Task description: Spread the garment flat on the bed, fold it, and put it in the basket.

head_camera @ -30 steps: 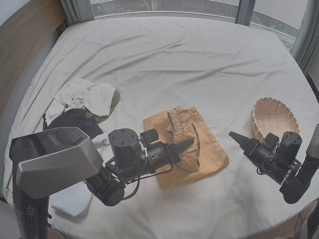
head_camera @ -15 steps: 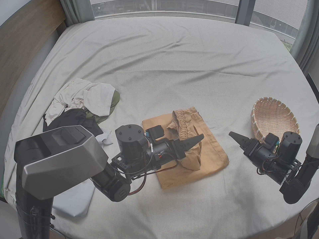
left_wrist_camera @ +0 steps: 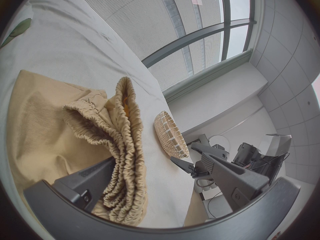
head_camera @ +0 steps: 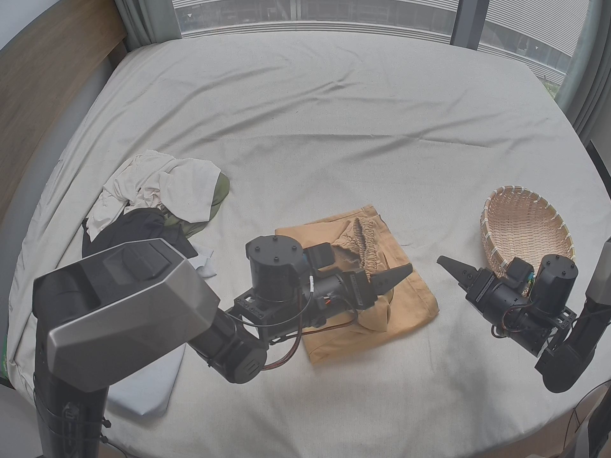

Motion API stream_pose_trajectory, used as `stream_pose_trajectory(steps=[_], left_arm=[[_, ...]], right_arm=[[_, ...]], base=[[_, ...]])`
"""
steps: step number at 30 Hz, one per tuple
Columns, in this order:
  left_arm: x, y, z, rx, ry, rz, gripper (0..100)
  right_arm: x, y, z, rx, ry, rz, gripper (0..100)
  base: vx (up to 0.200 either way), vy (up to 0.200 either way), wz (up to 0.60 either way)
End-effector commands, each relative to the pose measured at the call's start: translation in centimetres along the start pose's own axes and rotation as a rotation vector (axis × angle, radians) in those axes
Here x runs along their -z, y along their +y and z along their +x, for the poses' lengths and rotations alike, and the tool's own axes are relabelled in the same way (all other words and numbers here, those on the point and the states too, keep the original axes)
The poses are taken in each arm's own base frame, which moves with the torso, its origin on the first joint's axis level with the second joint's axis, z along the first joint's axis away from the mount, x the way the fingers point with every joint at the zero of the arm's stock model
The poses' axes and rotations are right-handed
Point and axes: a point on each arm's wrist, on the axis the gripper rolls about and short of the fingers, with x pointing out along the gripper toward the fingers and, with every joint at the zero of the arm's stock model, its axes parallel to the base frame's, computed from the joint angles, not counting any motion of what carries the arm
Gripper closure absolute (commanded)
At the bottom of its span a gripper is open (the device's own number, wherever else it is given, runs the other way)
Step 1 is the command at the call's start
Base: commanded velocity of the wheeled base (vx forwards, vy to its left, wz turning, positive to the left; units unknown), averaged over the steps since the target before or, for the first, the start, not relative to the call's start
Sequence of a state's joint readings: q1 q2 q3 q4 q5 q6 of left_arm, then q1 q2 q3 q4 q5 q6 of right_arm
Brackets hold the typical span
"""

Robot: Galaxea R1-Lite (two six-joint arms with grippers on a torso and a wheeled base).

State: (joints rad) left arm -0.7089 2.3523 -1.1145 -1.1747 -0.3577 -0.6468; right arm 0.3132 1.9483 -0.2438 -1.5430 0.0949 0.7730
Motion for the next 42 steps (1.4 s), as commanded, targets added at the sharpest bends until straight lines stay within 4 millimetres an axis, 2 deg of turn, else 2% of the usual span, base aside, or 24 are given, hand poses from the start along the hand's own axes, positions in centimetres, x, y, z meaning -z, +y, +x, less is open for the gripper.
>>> stream_pose_trajectory(steps=[1, 11, 14, 19, 20, 22, 23, 26, 28, 29, 30, 31, 32, 36, 37, 42], left_arm=[[-0.2, 0.0, 0.4, 0.001, -0.012, 0.006, 0], [-0.6, -0.4, 1.1, -0.019, -0.031, 0.009, 0], [-0.9, 0.0, 0.6, -0.038, -0.040, 0.007, 0], [-1.5, 0.2, -1.5, -0.076, -0.071, 0.007, 0], [-1.5, 0.1, -2.9, -0.089, -0.072, 0.004, 0], [-1.5, -0.1, -4.0, -0.093, -0.075, 0.004, 0], [-1.6, -0.5, -5.6, -0.095, -0.091, 0.007, 0], [-1.1, -0.8, -7.9, -0.107, -0.096, 0.021, 0], [-0.7, -0.9, -10.2, -0.130, -0.101, 0.045, 0], [-0.7, -0.9, -10.2, -0.130, -0.101, 0.045, 0], [-0.5, -0.9, -12.5, -0.154, -0.109, 0.056, 0], [-0.4, -0.9, -13.0, -0.162, -0.111, 0.056, 0], [-0.3, -0.6, -14.6, -0.190, -0.121, 0.060, 0], [-0.5, -0.2, -17.9, -0.269, -0.121, 0.088, 0], [-0.6, 0.0, -19.3, -0.301, -0.126, 0.096, 0], [-1.0, 0.2, -22.2, -0.374, -0.150, 0.102, 0]], right_arm=[[0.2, -0.1, 0.0, 0.004, 0.008, 0.001, 0], [0.3, -0.2, -0.2, 0.011, 0.012, 0.001, 0], [0.4, -0.3, -0.3, 0.016, 0.016, 0.004, 0], [0.6, -0.5, -0.3, 0.026, 0.029, 0.005, 0], [0.7, -0.5, -0.4, 0.030, 0.035, 0.005, 0], [0.9, -0.5, -0.5, 0.029, 0.040, 0.005, 0], [1.0, -0.2, -0.5, 0.019, 0.045, 0.002, 0], [1.3, 0.1, -0.4, 0.005, 0.057, -0.001, 0], [1.8, 0.7, -0.3, -0.017, 0.075, -0.008, 0], [1.8, 0.7, -0.3, -0.017, 0.075, -0.008, 0], [2.2, 1.1, -0.3, -0.034, 0.088, -0.014, 0], [2.2, 1.2, -0.3, -0.037, 0.091, -0.014, 0], [2.4, 1.5, -0.3, -0.047, 0.097, -0.018, 0], [2.7, 1.7, -0.3, -0.055, 0.106, -0.025, 0], [2.8, 1.7, -0.3, -0.053, 0.113, -0.026, 0], [3.7, 1.0, -0.9, -0.015, 0.162, -0.023, 0]], base=[[0.000, 0.000, 0.00], [0.000, 0.000, 0.00], [0.000, 0.000, 0.00], [0.000, 0.000, 0.00], [0.000, 0.000, 0.00], [0.000, 0.000, 0.00], [0.000, 0.000, 0.00], [0.000, 0.000, 0.00], [0.000, 0.000, 0.00], [0.000, 0.000, 0.00], [0.000, 0.000, 0.00], [0.000, 0.000, 0.00], [0.000, 0.000, 0.00], [0.000, 0.000, 0.00], [0.000, 0.000, 0.00], [0.000, 0.000, 0.00]])
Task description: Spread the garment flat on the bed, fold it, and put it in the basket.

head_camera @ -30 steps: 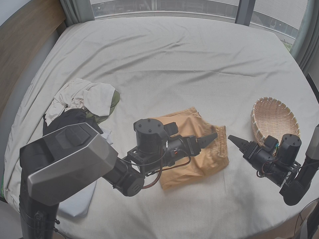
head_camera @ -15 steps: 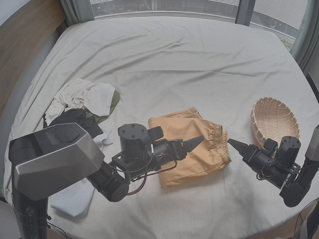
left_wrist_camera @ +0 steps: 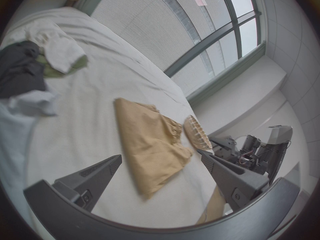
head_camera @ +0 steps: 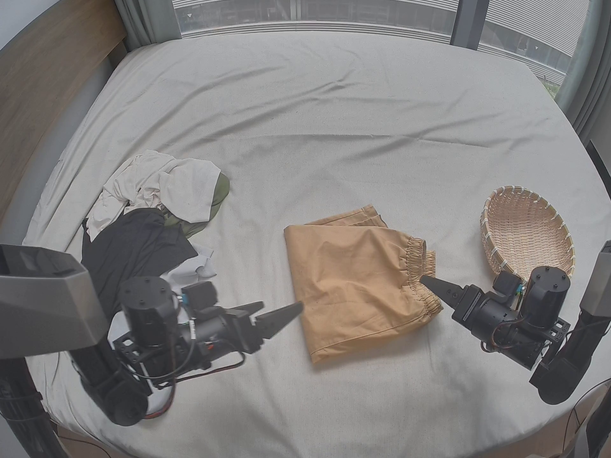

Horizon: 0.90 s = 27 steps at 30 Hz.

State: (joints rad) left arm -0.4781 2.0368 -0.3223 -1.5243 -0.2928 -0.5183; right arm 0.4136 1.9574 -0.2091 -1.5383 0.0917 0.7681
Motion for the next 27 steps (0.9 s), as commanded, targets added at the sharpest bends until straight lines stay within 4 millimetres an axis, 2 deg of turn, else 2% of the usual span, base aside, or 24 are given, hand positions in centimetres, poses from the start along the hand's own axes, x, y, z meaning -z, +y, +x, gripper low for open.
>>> stream_pose_trajectory(steps=[1, 6, 12, 14, 27], left_arm=[[-1.9, 0.8, -5.0, -0.081, -0.084, 0.037, 0], [-1.2, 2.0, -7.1, -0.137, -0.039, 0.119, 0], [-0.7, 1.8, -8.6, -0.136, -0.011, 0.139, 0], [-0.6, 1.7, -9.2, -0.142, -0.012, 0.138, 0], [-0.5, 1.5, -9.7, -0.152, -0.014, 0.131, 0]], right_arm=[[1.5, -0.3, -0.4, 0.024, 0.069, -0.003, 0], [2.3, -1.2, -0.3, 0.085, 0.083, -0.001, 0], [3.0, -2.1, -0.1, 0.127, 0.116, 0.005, 0], [3.8, -3.1, 0.5, 0.166, 0.147, 0.011, 0], [4.7, -4.4, 3.8, 0.174, 0.149, 0.012, 0]], base=[[0.000, 0.000, 0.00], [0.000, 0.000, 0.00], [0.000, 0.000, 0.00], [0.000, 0.000, 0.00], [0.000, 0.000, 0.00]])
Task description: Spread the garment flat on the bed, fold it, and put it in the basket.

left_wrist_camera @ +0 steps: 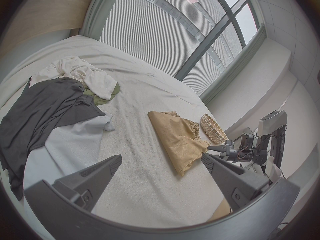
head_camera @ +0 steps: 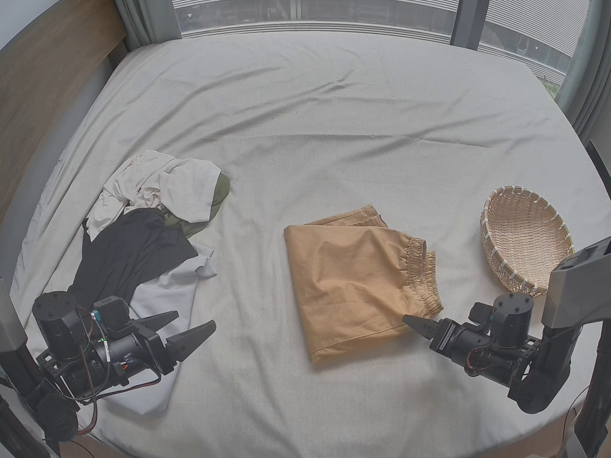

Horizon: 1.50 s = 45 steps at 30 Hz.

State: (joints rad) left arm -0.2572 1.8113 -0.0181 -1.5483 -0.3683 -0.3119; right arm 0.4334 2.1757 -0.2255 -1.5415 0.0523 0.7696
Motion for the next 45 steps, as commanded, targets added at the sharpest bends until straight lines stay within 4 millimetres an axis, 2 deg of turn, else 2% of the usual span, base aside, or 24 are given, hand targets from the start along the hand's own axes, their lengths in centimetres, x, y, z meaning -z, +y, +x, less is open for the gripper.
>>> stream_pose_trajectory(steps=[1, 6, 15, 19, 20, 23, 26, 29, 30, 32, 40, 45], left_arm=[[0.3, 0.0, -0.3, -0.008, 0.013, -0.012, 0], [0.3, 0.0, -0.3, -0.007, 0.013, -0.010, 0], [0.3, -0.1, -0.3, -0.036, 0.003, -0.011, 0], [0.3, -0.1, -0.3, -0.036, 0.002, -0.010, 0], [0.3, -0.1, -0.3, -0.035, 0.004, -0.010, 0], [0.4, -0.2, -0.2, -0.029, 0.009, -0.009, 0], [0.5, -0.5, -0.1, -0.038, 0.006, -0.005, 0], [0.5, -0.6, -0.1, -0.047, 0.002, -0.003, 0], [0.5, -0.6, -0.1, -0.057, -0.002, -0.001, 0], [0.4, -0.7, -0.1, -0.059, -0.006, 0.000, 0], [0.3, -1.0, -0.2, -0.075, -0.022, 0.007, 0], [0.4, -1.3, -0.1, -0.073, -0.021, 0.007, 0]], right_arm=[[0.7, -1.0, 1.9, 0.026, 0.021, 0.004, 0], [0.2, -1.7, 3.5, 0.030, -0.007, 0.013, 0], [-1.1, -0.3, 5.9, -0.050, -0.081, -0.007, 0], [-1.3, -0.2, 6.1, -0.050, -0.096, -0.006, 0], [-1.3, -0.2, 6.0, -0.048, -0.100, -0.006, 100], [-1.3, 0.1, 5.8, -0.053, -0.101, -0.009, 100], [-2.0, 1.6, 4.9, -0.099, -0.123, -0.021, 100], [-2.1, 2.3, 4.3, -0.121, -0.122, -0.027, 100], [-2.2, 3.8, 3.3, -0.169, -0.131, -0.038, 100], [-2.3, 5.4, 2.2, -0.222, -0.137, -0.056, 100], [-2.8, 9.7, -0.8, -0.399, -0.157, -0.105, 100], [-3.1, 11.4, -2.2, -0.487, -0.170, -0.135, 100]], base=[[0.000, 0.000, 0.00], [0.000, 0.000, 0.00], [0.000, 0.000, 0.00], [0.000, 0.000, 0.00], [0.000, 0.000, 0.00], [0.000, 0.000, 0.00], [0.000, 0.000, 0.00], [0.000, 0.000, 0.00], [0.000, 0.000, 0.00], [0.000, 0.000, 0.00], [0.000, 0.000, 0.00], [0.000, 0.000, 0.00]])
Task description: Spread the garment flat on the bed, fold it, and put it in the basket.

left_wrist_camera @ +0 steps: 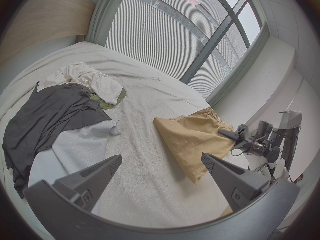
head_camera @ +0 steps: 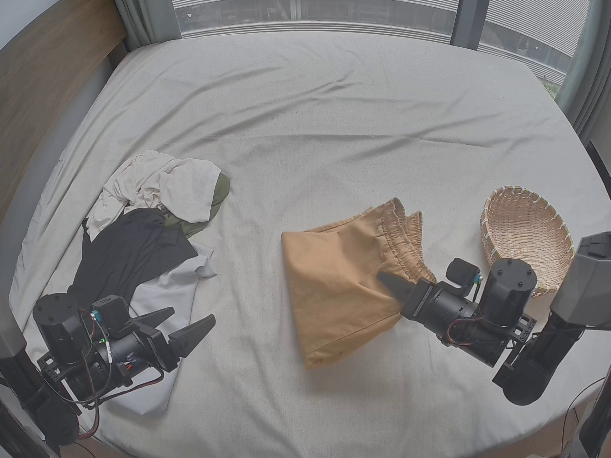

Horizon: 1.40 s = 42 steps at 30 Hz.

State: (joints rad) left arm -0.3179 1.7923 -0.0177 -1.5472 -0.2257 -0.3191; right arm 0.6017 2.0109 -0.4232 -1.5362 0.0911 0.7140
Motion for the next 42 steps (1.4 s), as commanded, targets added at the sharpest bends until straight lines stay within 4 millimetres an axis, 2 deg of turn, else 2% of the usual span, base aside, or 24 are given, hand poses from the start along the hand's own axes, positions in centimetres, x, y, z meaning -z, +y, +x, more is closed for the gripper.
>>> stream_pose_trajectory(steps=[1, 10, 19, 23, 28, 30, 34, 37, 38, 42], left_arm=[[0.5, -0.4, -0.2, 0.005, 0.020, -0.002, 0], [0.8, -1.2, 0.0, 0.014, 0.032, 0.008, 0], [0.7, -1.2, -0.1, 0.012, 0.024, 0.008, 0], [0.8, -1.1, 0.0, 0.006, 0.027, 0.006, 0], [0.8, -1.1, 0.0, 0.006, 0.027, -0.006, 0], [0.8, -1.0, 0.0, 0.005, 0.027, -0.006, 0], [0.7, -1.0, 0.0, 0.004, 0.025, -0.006, 0], [0.7, -1.0, 0.0, -0.004, 0.023, -0.008, 0], [0.8, -1.0, 0.0, -0.009, 0.023, -0.010, 0], [0.8, -0.9, 0.0, -0.012, 0.024, -0.016, 0]], right_arm=[[-1.9, 3.0, -1.2, -0.117, -0.058, -0.022, 100], [-3.5, 4.4, -2.2, -0.181, -0.098, -0.057, 100], [-5.7, 4.8, -1.1, -0.201, -0.185, -0.090, 100], [-7.0, 4.1, -0.7, -0.159, -0.211, -0.107, 100], [-9.8, 3.2, -1.4, -0.097, -0.293, -0.134, 100], [-11.1, 2.5, -1.8, -0.017, -0.353, -0.145, 100], [-12.1, 1.7, -2.2, 0.039, -0.409, -0.180, 100], [-13.1, 1.2, -2.9, 0.060, -0.454, -0.197, 100], [-14.2, 1.2, -3.9, 0.076, -0.494, -0.205, 100], [-15.8, 0.3, -5.4, 0.138, -0.564, -0.218, 100]], base=[[0.000, 0.000, 0.00], [0.000, 0.000, 0.00], [0.000, 0.000, 0.00], [0.000, 0.000, 0.00], [0.000, 0.000, 0.00], [0.000, 0.000, 0.00], [0.000, 0.000, 0.00], [0.000, 0.000, 0.00], [0.000, 0.000, 0.00], [0.000, 0.000, 0.00]])
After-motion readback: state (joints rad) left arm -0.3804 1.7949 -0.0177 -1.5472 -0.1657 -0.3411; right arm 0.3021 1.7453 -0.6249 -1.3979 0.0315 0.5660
